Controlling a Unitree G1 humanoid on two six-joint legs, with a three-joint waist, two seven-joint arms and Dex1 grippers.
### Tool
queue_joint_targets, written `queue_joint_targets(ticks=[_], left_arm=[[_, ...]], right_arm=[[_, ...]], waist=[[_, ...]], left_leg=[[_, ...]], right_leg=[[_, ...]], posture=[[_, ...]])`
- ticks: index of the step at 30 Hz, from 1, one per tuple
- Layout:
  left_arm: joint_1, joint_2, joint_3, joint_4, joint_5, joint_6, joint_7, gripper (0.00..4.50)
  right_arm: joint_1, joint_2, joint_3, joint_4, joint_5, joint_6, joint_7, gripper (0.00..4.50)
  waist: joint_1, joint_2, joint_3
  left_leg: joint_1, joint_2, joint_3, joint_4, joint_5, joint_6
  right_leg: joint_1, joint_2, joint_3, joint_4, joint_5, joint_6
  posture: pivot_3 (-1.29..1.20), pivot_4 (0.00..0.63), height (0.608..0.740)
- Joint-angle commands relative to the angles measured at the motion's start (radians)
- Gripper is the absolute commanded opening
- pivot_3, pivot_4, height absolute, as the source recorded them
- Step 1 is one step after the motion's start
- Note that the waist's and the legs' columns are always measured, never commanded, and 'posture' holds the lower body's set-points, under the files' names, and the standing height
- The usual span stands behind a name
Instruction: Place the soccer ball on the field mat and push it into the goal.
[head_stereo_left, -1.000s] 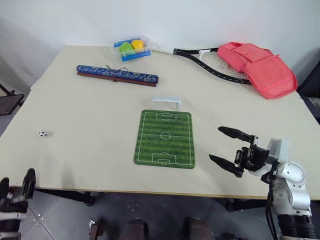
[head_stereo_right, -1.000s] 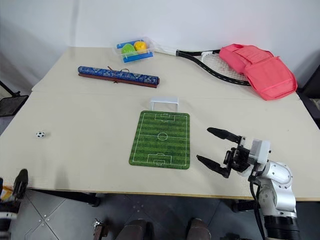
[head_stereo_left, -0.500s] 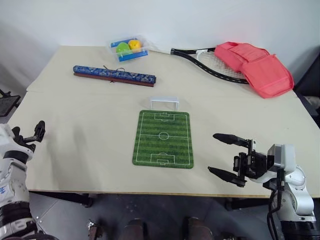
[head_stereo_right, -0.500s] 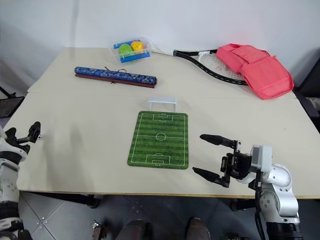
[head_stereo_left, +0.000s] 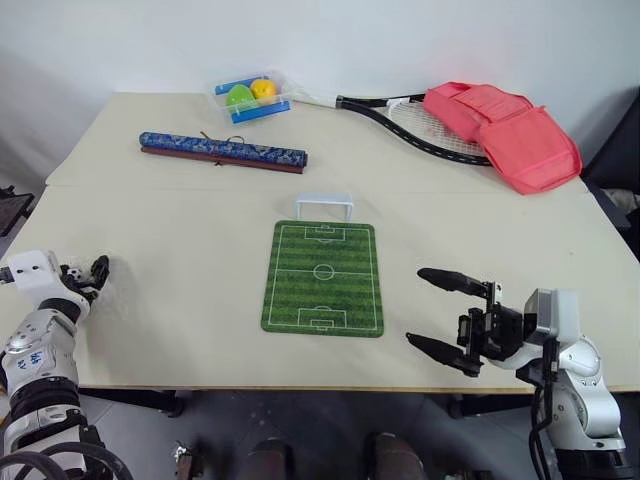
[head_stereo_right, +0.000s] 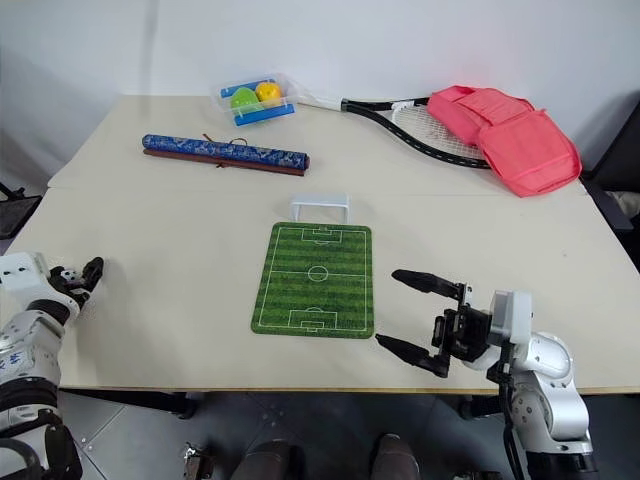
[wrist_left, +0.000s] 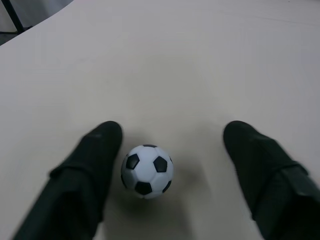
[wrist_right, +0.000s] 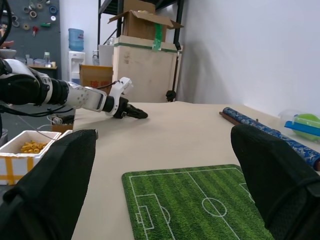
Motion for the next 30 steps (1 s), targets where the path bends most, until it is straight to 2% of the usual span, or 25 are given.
queue_joint_targets(ticks=[1,5,6,11,15,18,24,26,28,30], left_arm=[[0.006,0.014,0.002,-0.019,0.006,0.001,0.007,2.26],[0.03,0.012,0.003,-0.035,0.01,-0.007,0.006,0.94],[0.035,0.014,0.004,-0.036,0.01,-0.011,0.002,0.86],[0.045,0.02,0.026,-0.067,-0.038,-0.082,-0.118,0.86],[0.042,0.035,-0.04,-0.164,-0.063,-0.119,-0.358,0.86],[0.029,0.034,-0.121,-0.284,-0.08,-0.104,-0.531,0.86],[-0.089,-0.045,-0.417,-0.502,-0.086,-0.001,-0.842,0.86],[-0.129,-0.098,-0.512,-0.525,-0.063,0.006,-0.902,0.86],[-0.143,-0.128,-0.557,-0.542,-0.057,0.021,-0.928,0.86],[-0.168,-0.173,-0.639,-0.525,-0.007,-0.021,-0.969,0.86]], right_arm=[[0.012,0.016,-0.001,-0.044,-0.004,-0.026,-0.013,4.5],[0.02,0.025,-0.006,-0.038,-0.012,-0.044,-0.014,4.5],[0.022,0.027,-0.01,-0.032,-0.015,-0.052,-0.014,4.5],[0.042,0.024,-0.052,0.004,-0.012,-0.102,0.003,4.5],[0.061,0.011,-0.091,0.013,-0.001,-0.117,0.003,4.5],[0.086,-0.004,-0.121,-0.001,0.006,-0.121,0.006,4.5],[0.156,-0.083,-0.226,0.053,0.009,-0.138,0.061,4.5],[0.166,-0.129,-0.268,0.106,-0.004,-0.152,0.1,4.5],[0.175,-0.157,-0.291,0.137,-0.008,-0.165,0.127,4.5],[0.169,-0.206,-0.321,0.2,-0.004,-0.151,0.16,4.5]], waist=[[0.0,0.0,0.0],[0.0,0.0,0.0],[0.0,0.0,0.0],[-0.001,0.0,0.0],[0.004,0.0,0.0],[0.014,0.0,0.0],[0.026,0.0,0.0],[0.024,0.0,0.0],[0.02,0.0,0.0],[0.011,0.0,0.0]], left_leg=[[0.0,0.0,0.0,0.0,0.0,0.0],[0.0,0.0,0.0,0.0,0.0,0.0],[0.0,0.0,0.0,0.0,0.0,0.0],[0.0,0.0,0.0,0.0,0.0,0.0],[0.0,0.0,0.0,0.001,0.0,0.0],[-0.001,0.0,0.0,0.003,0.0,0.0],[-0.002,0.0,0.001,0.006,-0.001,0.001],[-0.002,0.0,0.002,0.008,-0.001,0.002],[-0.002,-0.001,0.003,0.009,-0.001,0.003],[-0.002,0.0,0.003,0.008,-0.001,0.003]], right_leg=[[0.0,0.0,0.0,0.0,0.0,0.0],[0.0,0.0,0.0,0.0,0.0,0.0],[0.0,0.0,0.0,0.0,0.0,0.0],[0.0,0.0,0.0,0.0,0.0,0.0],[0.0,0.0,0.0,0.0,0.0,0.0],[0.0,0.0,0.0,0.001,0.0,0.0],[0.001,0.0,0.001,0.001,0.001,0.001],[0.001,0.0,0.001,0.0,0.001,0.002],[0.001,0.0,0.002,0.0,0.002,0.002],[0.001,0.0,0.003,0.0,0.002,0.002]], posture=[[0.0,0.15,0.74],[0.0,0.15,0.74],[0.0,0.15,0.74],[0.0,0.15,0.74],[0.0,0.15,0.74],[0.0,0.15,0.74],[0.0,0.15,0.74],[0.0,0.15,0.74],[0.0,0.15,0.74],[0.0,0.15,0.74]])
